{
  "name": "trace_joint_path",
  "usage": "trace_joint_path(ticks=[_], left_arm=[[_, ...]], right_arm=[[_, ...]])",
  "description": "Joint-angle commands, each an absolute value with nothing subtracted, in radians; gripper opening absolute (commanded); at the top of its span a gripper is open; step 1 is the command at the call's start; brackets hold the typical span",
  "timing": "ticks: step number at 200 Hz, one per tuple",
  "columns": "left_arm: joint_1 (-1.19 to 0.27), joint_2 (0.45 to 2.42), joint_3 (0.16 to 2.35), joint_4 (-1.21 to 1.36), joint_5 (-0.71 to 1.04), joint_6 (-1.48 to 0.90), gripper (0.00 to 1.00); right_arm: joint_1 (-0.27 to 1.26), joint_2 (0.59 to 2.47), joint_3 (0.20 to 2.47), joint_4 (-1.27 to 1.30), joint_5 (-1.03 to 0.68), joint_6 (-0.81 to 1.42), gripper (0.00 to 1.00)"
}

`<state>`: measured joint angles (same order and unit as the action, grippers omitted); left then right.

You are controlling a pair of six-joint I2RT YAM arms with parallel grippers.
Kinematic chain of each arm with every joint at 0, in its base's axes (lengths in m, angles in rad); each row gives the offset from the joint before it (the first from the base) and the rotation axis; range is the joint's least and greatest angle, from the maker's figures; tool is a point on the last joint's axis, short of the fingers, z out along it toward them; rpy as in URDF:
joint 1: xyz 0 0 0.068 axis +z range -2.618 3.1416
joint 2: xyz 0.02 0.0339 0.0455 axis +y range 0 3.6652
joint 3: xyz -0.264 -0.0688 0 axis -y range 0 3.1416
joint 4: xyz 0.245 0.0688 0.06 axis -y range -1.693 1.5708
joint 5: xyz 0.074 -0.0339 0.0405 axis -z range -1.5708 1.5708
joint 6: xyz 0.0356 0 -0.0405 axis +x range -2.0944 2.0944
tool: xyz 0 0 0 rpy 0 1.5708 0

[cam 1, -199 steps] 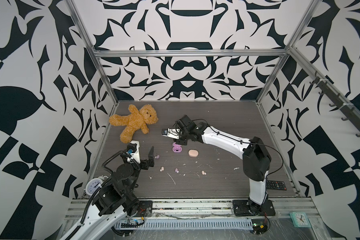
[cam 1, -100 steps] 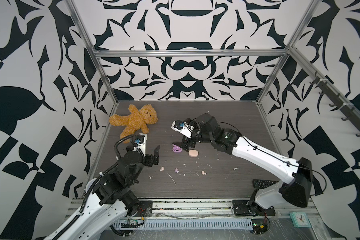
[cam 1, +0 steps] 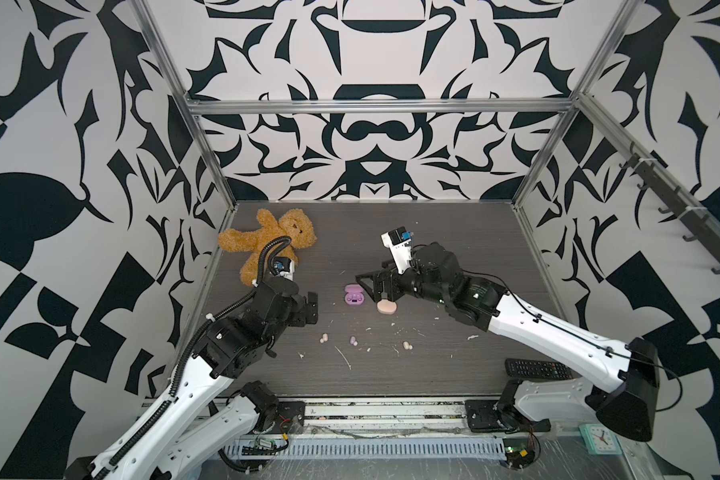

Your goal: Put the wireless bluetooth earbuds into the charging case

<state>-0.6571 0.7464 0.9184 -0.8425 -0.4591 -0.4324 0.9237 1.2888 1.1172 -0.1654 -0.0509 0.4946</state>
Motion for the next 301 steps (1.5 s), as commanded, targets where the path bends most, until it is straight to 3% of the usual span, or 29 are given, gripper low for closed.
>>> trace_joint_path(ticks=[1,17,87,127,188,301], left_arm=[[-0.578,0.730,0.882,-0.926,-0.451,-0.507,0.99],[-0.545,0.732,0.867,-0.923,-0.473,-0.519,0.99],[-0.519,0.725,0.832,-0.898,-0.544,-0.526,0.99],[-0.520,0.626,0.776,-0.839,-0.527,-0.507,0.99],[-0.520,0.634,0.776,-0.834,-0.500,-0.504,0.99],[-0.520,0.638,0.769,-0.790,-0.427,-0.481,1.00]], right_arm=[[1.046,1.320,1.140,-0.278,0.155,0.686,1.00],[1.132,1.382,1.196,-0.376,0.282,0.753,1.00],[1.221,1.595,1.303,-0.522,0.242,1.104,0.84],[1.231,1.736,1.417,-0.633,0.203,1.134,0.80],[1.231,1.868,1.486,-0.656,0.101,1.135,0.68],[1.229,1.983,1.539,-0.670,0.089,1.119,0.62]])
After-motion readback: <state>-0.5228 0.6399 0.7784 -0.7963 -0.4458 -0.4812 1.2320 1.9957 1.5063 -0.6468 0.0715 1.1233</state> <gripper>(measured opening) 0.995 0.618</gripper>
